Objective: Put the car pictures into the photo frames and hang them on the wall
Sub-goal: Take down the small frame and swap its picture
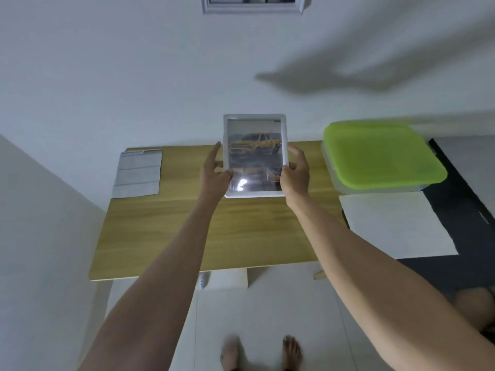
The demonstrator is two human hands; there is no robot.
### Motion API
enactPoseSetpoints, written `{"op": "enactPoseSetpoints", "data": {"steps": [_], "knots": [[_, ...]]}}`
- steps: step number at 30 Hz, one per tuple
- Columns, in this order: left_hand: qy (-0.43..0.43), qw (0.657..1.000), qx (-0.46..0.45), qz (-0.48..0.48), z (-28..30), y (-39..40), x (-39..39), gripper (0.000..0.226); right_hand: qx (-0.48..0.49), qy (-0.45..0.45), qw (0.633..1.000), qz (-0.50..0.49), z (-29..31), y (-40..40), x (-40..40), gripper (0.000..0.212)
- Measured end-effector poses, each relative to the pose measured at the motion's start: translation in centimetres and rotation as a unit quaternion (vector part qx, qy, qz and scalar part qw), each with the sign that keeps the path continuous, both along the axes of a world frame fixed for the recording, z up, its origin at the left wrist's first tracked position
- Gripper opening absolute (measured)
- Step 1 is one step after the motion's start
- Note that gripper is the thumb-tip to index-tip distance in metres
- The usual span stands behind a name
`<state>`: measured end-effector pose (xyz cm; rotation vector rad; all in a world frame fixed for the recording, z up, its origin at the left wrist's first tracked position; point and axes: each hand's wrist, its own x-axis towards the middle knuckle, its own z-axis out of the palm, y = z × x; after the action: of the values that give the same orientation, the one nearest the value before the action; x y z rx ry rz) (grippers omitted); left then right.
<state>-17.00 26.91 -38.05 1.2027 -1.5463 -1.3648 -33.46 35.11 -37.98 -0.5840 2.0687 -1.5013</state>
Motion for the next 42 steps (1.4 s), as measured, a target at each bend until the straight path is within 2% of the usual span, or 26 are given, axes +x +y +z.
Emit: {"op": "enactPoseSetpoints", "data": {"steps": [5, 11, 13, 15, 17, 22, 26, 30, 34, 39, 42], "knots": [[0.024, 0.991, 0.12, -0.058, -4.7, 2.2, 1.9, 0.095, 0.048, -0.02, 0.999, 0.005, -4.5, 1.5, 1.0, 0.065], [0.041, 0.982, 0.158, -0.096, -5.5, 2.9, 3.4, 0.098, 0.077, -0.035, 0.996, 0.013, -6.6, 2.1, 1.0, 0.061], [0.044, 0.985, 0.141, -0.09, -5.6, 2.7, 3.5, 0.097, 0.081, -0.019, 0.996, 0.029, -6.1, 1.7, 1.7, 0.055], [0.029, 0.99, 0.109, -0.081, -5.6, 2.5, 3.4, 0.097, 0.102, 0.062, 0.992, 0.047, -5.4, 0.8, 2.3, 0.046], [0.015, 0.995, 0.072, -0.073, -5.5, 2.4, 3.3, 0.095, 0.081, 0.128, 0.986, 0.075, -3.9, -0.5, 3.0, 0.044], [-0.02, 0.998, -0.029, -0.053, -4.2, 2.8, 2.3, 0.09, -0.02, 0.174, 0.97, 0.167, 0.6, -4.0, 4.6, 0.053], [-0.051, 0.993, -0.093, -0.047, -3.4, 3.3, 1.5, 0.083, -0.01, 0.266, 0.946, 0.182, 3.9, -5.5, 5.6, 0.063], [-0.159, 0.97, -0.173, -0.054, -3.7, 3.2, 1.1, 0.088, 0.001, 0.345, 0.925, 0.161, 4.7, -5.8, 5.7, 0.069], [-0.186, 0.957, -0.218, -0.049, -3.4, 4.3, 0.2, 0.083, -0.006, 0.365, 0.923, 0.122, 4.5, -5.7, 4.9, 0.067], [-0.103, 0.972, -0.207, -0.052, -3.3, 5.1, -0.9, 0.088, 0.023, 0.326, 0.942, 0.074, 5.1, -5.1, 3.6, 0.071], [-0.03, 0.987, -0.157, 0.0, -2.7, 4.7, -1.1, 0.084, -0.014, 0.269, 0.962, 0.055, 5.2, -4.6, 2.1, 0.073]]}}
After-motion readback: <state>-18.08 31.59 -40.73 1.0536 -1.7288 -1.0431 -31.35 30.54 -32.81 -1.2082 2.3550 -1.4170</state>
